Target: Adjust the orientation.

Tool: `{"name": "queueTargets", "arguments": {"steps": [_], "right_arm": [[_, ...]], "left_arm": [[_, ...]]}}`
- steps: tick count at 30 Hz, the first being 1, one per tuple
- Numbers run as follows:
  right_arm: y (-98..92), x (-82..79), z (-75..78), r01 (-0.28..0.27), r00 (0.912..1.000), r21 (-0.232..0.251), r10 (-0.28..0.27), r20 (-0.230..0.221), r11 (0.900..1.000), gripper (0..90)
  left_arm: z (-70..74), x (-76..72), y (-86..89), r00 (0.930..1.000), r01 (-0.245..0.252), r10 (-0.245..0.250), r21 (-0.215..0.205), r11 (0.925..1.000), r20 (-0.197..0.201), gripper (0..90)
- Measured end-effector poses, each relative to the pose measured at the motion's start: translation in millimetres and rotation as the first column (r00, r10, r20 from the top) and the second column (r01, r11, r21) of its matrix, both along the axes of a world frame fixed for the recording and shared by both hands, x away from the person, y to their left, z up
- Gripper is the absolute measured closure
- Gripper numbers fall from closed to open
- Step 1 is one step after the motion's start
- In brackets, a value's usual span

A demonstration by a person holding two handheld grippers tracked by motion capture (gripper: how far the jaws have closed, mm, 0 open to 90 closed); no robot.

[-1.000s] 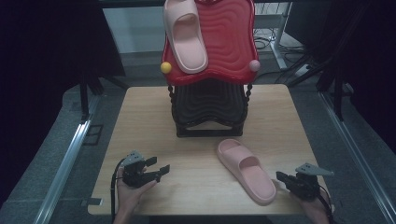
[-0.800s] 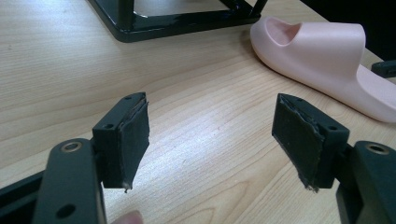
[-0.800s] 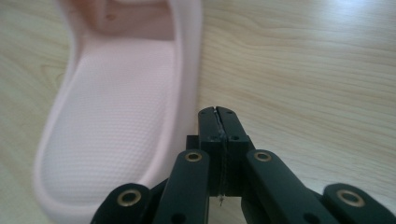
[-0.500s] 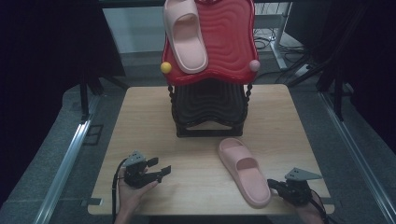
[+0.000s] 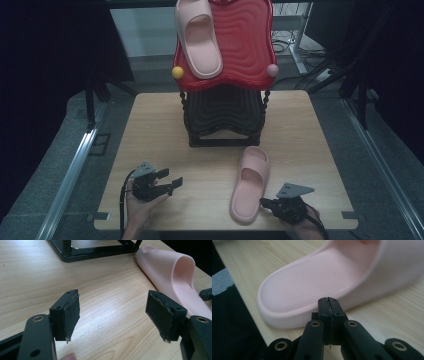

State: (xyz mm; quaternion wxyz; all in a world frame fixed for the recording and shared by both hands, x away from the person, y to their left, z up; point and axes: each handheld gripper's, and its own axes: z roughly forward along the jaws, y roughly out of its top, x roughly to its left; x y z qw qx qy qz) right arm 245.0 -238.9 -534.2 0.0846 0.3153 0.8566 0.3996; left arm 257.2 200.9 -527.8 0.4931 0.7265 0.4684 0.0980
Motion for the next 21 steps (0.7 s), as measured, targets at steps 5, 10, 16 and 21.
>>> {"name": "queueTargets", "arguments": {"steps": [5, 10, 16, 21], "right_arm": [[33.0, 4.6, 1.7, -0.039, 0.9992, -0.021, 0.039, 0.008, 0.999, 89.7], [42.5, 6.3, 1.4, -0.050, 0.9987, -0.014, 0.050, 0.005, 0.999, 89.7], [18.8, 5.9, 5.3, 0.019, 0.9996, 0.036, -0.020, 0.022, 0.999, 89.7], [-0.2, 8.1, 6.1, 0.081, 0.9963, 0.063, -0.082, 0.024, 0.995, 89.6]], "left_arm": [[0.6, -0.3, 0.7, 1.0000, -0.002, 0.002, -0.002, 1.0000, 0.002, 27.5], [0.4, -0.1, 1.6, 1.0000, -0.005, 0.005, -0.003, 1.0000, 0.002, 27.5], [0.5, -0.2, -0.2, 1.0000, 0.001, -0.001, 0.002, 1.0000, 0.002, 27.5], [0.6, -0.3, -2.8, 1.0000, 0.007, -0.007, 0.007, 1.0000, 0.001, 27.6]]}}
